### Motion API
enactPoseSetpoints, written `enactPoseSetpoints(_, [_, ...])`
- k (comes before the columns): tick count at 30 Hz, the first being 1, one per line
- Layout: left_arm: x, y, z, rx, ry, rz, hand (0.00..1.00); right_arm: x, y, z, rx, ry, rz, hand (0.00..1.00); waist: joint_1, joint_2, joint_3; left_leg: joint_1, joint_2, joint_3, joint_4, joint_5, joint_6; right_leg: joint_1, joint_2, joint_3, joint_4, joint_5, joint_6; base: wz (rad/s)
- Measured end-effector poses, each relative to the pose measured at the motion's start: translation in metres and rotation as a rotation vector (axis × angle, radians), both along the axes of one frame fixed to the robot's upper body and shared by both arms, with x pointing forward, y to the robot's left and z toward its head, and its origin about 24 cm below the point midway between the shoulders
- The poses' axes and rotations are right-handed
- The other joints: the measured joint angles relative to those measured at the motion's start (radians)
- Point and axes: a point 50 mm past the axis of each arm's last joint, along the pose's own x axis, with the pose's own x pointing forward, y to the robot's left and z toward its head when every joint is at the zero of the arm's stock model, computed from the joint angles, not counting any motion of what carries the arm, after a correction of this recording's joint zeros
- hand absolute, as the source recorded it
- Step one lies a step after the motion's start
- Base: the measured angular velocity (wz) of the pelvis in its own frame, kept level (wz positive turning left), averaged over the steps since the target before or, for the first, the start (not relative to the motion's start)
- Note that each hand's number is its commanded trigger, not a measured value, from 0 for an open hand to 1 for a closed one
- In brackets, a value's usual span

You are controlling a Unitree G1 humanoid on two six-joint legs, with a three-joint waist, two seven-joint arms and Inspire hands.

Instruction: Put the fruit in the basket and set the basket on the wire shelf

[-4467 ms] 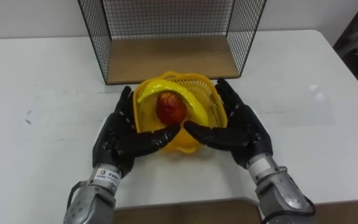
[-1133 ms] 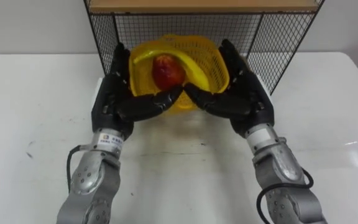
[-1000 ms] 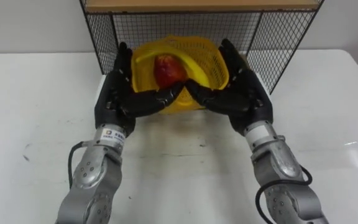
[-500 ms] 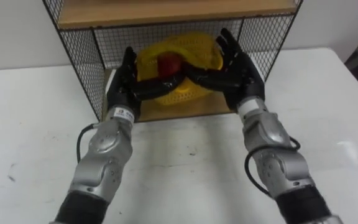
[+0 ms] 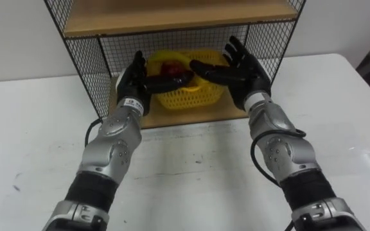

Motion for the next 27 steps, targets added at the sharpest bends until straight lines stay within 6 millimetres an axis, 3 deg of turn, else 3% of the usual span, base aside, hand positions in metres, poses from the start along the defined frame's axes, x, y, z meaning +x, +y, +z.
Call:
enactPoseSetpoints(14, [0.001, 0.002, 0.0, 0.009, 0.01, 0.003, 0.0, 0.0, 0.0, -0.003, 0.003, 0.021, 0.024, 0.0, -0.001, -0.007, -0.0043, 0.0, -0.001, -0.004, -0.001, 0.0, 0.0, 0.001, -0.002, -0.024, 0.001, 0.0, 0.0, 0.0])
enactPoseSetpoints(27, [0.001, 0.013, 0.0, 0.047, 0.011, 0.017, 0.0, -0.003, -0.003, -0.01, -0.017, 0.044, 0.061, 0.0, -0.009, -0.013, -0.0193, 0.004, -0.001, -0.009, 0.0, 0.0, 0.001, 0.008, -0.001, -0.024, 0.001, 0.0, 0.0, 0.0])
